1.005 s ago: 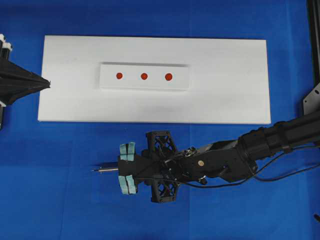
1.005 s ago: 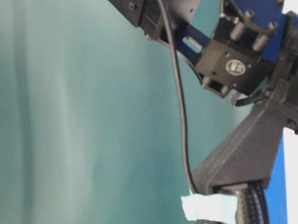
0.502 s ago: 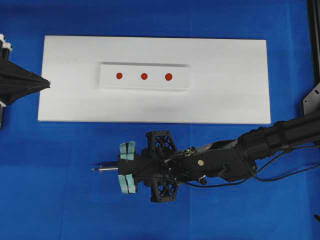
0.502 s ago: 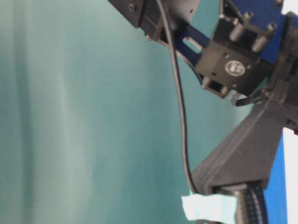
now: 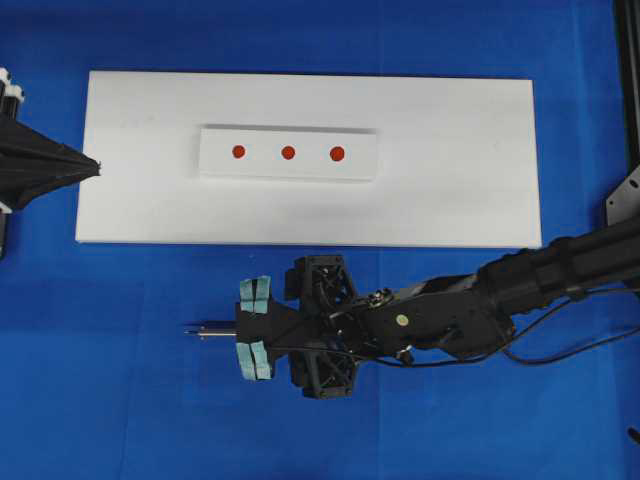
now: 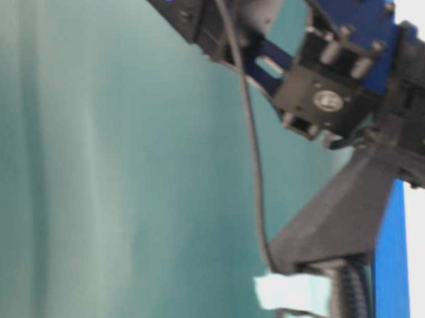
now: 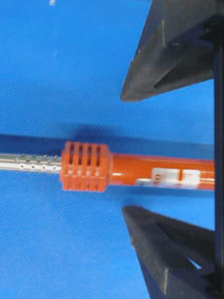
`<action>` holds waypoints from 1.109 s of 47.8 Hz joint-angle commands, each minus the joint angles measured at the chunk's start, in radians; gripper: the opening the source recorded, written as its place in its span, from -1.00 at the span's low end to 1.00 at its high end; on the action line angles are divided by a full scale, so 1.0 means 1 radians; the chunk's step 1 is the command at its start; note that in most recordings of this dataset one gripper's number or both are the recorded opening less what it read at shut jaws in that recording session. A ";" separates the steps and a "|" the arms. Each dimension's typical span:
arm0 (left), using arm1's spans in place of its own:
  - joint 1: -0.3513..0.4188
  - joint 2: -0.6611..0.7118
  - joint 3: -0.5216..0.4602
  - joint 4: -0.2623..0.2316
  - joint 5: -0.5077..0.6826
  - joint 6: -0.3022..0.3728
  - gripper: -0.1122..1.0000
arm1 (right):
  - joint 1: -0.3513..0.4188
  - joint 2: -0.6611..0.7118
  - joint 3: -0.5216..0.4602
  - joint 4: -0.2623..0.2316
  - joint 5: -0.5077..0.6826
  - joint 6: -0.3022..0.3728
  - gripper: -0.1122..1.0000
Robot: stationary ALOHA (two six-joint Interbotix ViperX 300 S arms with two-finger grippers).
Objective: Touch the tip of the soldering iron to the mark.
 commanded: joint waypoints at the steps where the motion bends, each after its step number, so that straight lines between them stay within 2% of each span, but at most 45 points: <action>1: -0.003 0.003 -0.009 0.002 -0.005 0.000 -0.80 | 0.005 -0.097 -0.011 -0.002 0.041 0.000 0.74; 15: -0.003 0.002 -0.011 0.002 -0.005 0.000 -0.80 | 0.012 -0.273 -0.009 -0.008 0.195 -0.014 0.74; 29: -0.003 -0.003 -0.011 0.002 -0.005 0.000 -0.80 | 0.003 -0.298 -0.005 -0.023 0.213 -0.018 0.74; 37: -0.003 -0.003 -0.011 0.002 -0.005 0.000 -0.80 | -0.069 -0.304 -0.003 -0.061 0.215 -0.031 0.74; 47: -0.003 -0.003 -0.011 0.002 -0.002 0.000 -0.80 | -0.210 -0.314 -0.005 -0.057 0.210 -0.137 0.74; 53: -0.005 -0.003 -0.009 0.002 -0.002 0.000 -0.80 | -0.273 -0.316 -0.003 -0.052 0.202 -0.172 0.74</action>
